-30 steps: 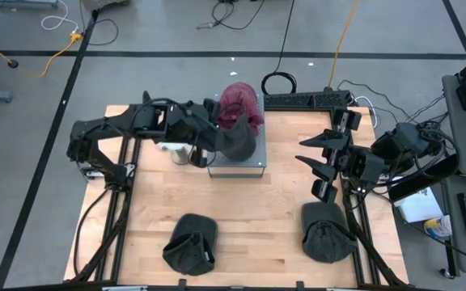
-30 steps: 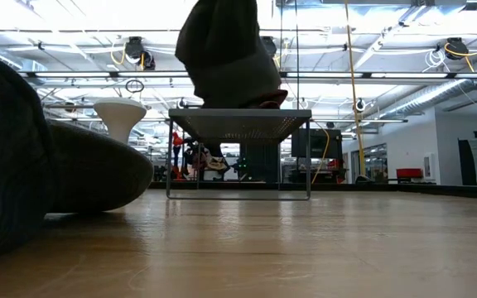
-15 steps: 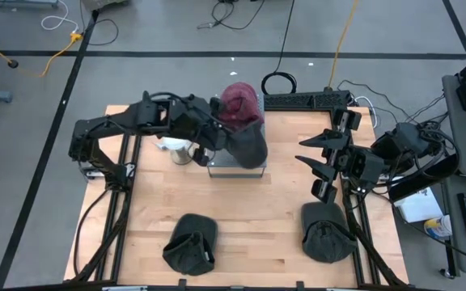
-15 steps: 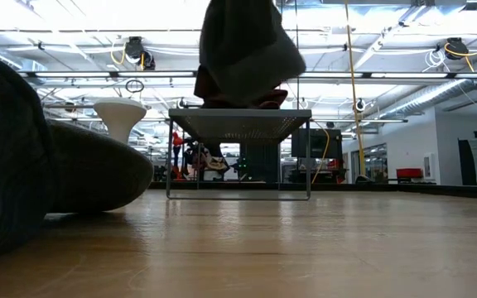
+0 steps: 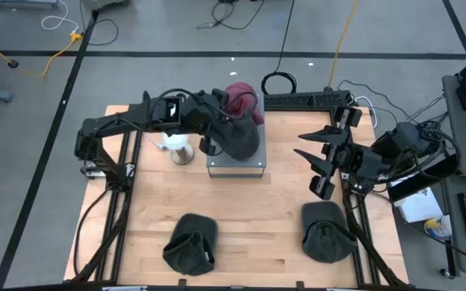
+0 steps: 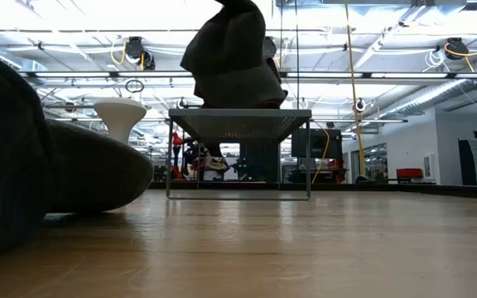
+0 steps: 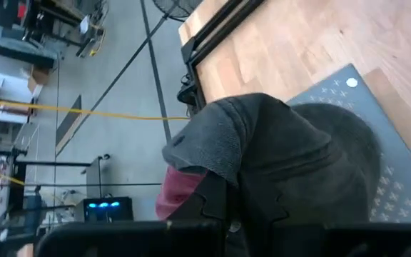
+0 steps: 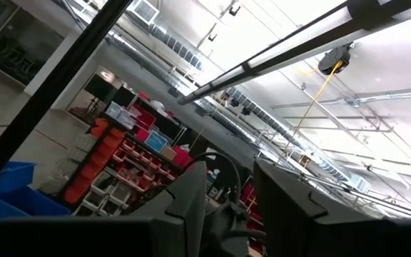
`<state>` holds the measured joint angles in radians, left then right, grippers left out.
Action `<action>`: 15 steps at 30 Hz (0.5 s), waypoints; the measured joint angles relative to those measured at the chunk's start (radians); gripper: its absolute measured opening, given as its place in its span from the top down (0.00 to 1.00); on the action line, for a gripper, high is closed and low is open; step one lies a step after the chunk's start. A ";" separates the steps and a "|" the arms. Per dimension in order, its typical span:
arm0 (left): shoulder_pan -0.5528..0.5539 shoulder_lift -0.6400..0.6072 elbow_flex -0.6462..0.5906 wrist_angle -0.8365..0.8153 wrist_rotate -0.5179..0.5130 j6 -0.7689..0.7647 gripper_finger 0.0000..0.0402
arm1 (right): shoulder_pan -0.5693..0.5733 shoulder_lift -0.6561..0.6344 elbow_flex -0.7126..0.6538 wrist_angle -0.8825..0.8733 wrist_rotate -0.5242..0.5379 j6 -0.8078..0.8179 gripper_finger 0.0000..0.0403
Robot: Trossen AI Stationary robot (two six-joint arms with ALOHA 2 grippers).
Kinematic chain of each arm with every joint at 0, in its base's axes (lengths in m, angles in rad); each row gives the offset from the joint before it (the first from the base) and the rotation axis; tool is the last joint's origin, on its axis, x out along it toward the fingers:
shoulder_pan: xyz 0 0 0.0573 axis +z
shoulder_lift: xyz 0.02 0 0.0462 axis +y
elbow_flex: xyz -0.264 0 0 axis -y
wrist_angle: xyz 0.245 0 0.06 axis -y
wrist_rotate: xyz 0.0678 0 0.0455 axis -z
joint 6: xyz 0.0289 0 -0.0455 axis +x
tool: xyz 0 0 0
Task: Pick & Place hat
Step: Put the top right black cap on the shelf
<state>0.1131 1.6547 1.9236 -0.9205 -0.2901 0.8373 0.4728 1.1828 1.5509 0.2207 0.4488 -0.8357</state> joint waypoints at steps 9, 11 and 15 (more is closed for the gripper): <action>-0.004 0.008 0.000 -0.002 0.066 0.061 0.97 | 0.000 0.004 0.000 0.000 0.000 -0.041 0.73; -0.023 0.007 0.000 0.014 0.079 0.055 0.97 | 0.000 0.004 0.000 0.000 0.000 -0.041 0.73; -0.069 -0.023 0.000 0.027 0.083 0.020 0.97 | 0.000 0.003 0.000 0.000 0.000 -0.041 0.73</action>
<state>0.0443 1.6318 1.9236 -0.8930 -0.2074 0.8578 0.4728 1.1862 1.5509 0.2207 0.4492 -0.8764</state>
